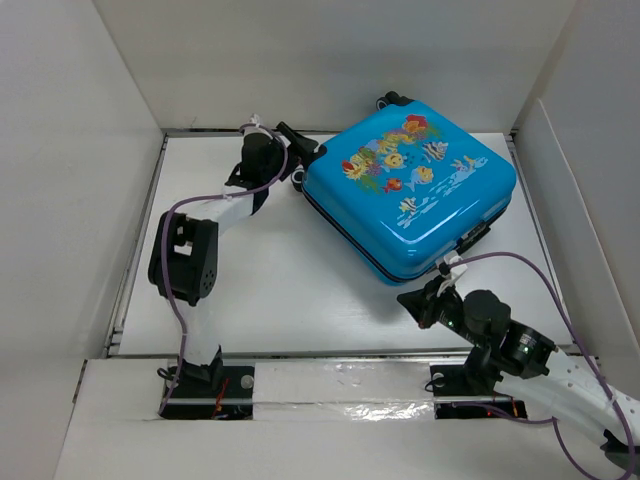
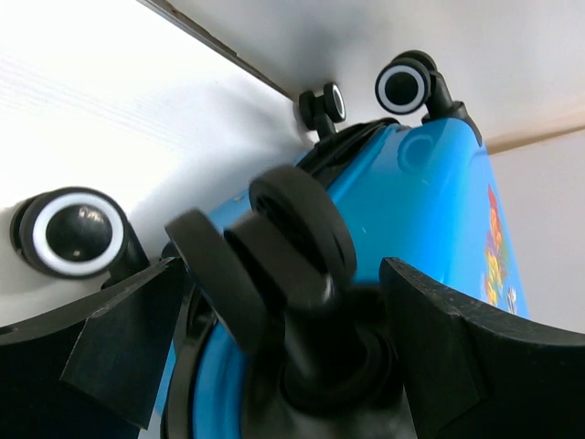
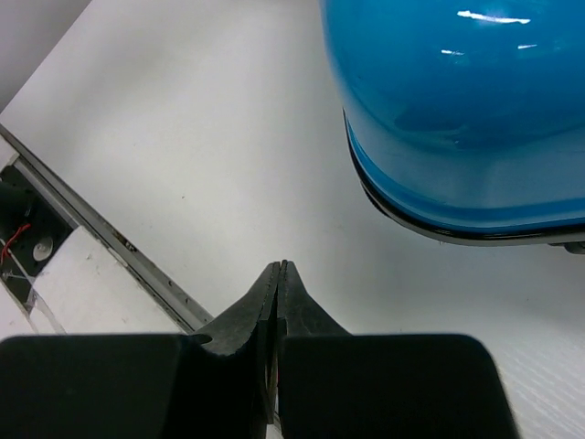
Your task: Pack the luggage
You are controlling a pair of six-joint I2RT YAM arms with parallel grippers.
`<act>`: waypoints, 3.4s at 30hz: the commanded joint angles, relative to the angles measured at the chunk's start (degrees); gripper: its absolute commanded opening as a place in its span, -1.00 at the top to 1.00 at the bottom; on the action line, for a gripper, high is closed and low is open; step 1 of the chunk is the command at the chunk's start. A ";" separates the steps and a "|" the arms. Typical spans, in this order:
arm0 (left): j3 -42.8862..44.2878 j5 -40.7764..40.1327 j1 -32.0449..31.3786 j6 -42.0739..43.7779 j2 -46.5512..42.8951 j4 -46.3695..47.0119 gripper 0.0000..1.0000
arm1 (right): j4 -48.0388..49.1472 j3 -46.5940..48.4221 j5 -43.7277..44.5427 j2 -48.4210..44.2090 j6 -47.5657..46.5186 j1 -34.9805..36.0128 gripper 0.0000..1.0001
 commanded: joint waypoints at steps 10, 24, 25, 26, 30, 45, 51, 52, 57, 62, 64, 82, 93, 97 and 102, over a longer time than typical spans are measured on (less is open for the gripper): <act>10.00 1.34 1.50 -3.10 6.20 1.45 -0.57 | 1.22 1.42 -3.10 0.54 -1.72 0.52 1.00; 9.66 4.77 2.12 -7.67 7.97 9.53 0.71 | -5.63 2.74 9.73 1.68 9.88 0.52 0.09; 9.48 5.12 2.12 -7.76 7.53 10.14 0.90 | -5.72 2.65 9.73 1.68 10.15 0.52 0.09; 9.22 5.12 2.12 -8.11 6.22 10.85 1.00 | -5.72 2.56 9.56 1.68 10.32 0.52 0.09; 10.52 6.17 2.12 -8.37 3.05 11.91 1.00 | -6.86 2.82 9.82 2.20 11.46 0.52 0.07; 23.99 6.71 1.06 -5.39 7.79 3.04 1.00 | 0.42 1.77 18.52 9.65 11.30 -0.18 0.11; 9.61 -1.81 2.73 -0.03 -0.29 4.17 0.87 | 14.65 -1.13 20.09 16.61 4.88 -0.19 0.18; 7.39 -3.56 3.43 0.24 -2.12 4.96 0.76 | 18.58 -2.09 21.06 17.58 3.48 -0.19 0.18; -7.01 -4.46 5.46 -2.66 -3.90 9.97 0.39 | 18.47 -1.49 26.95 21.18 5.39 -0.19 0.16; -17.31 -4.72 5.98 -6.61 -5.74 16.81 0.33 | 15.28 -1.39 27.93 24.44 8.12 -0.19 0.18; -21.79 -5.42 5.98 -7.14 -6.53 18.05 0.33 | 15.11 -1.48 27.58 25.23 8.65 -0.19 0.18; -38.07 -16.94 -20.46 7.35 -15.76 21.49 0.65 | 26.79 -3.77 27.31 21.54 -5.31 -0.19 0.18; -37.28 -20.19 -30.57 12.01 -18.05 19.03 0.72 | 44.89 -8.07 28.10 26.99 -8.31 -0.19 0.94; -35.09 -21.60 -31.72 12.98 -18.14 19.81 0.73 | 46.84 -8.08 26.44 26.38 -8.75 0.51 1.00; -29.82 -20.98 -34.35 13.51 -15.42 20.70 0.72 | 38.86 -5.36 20.91 25.32 -6.47 8.92 1.00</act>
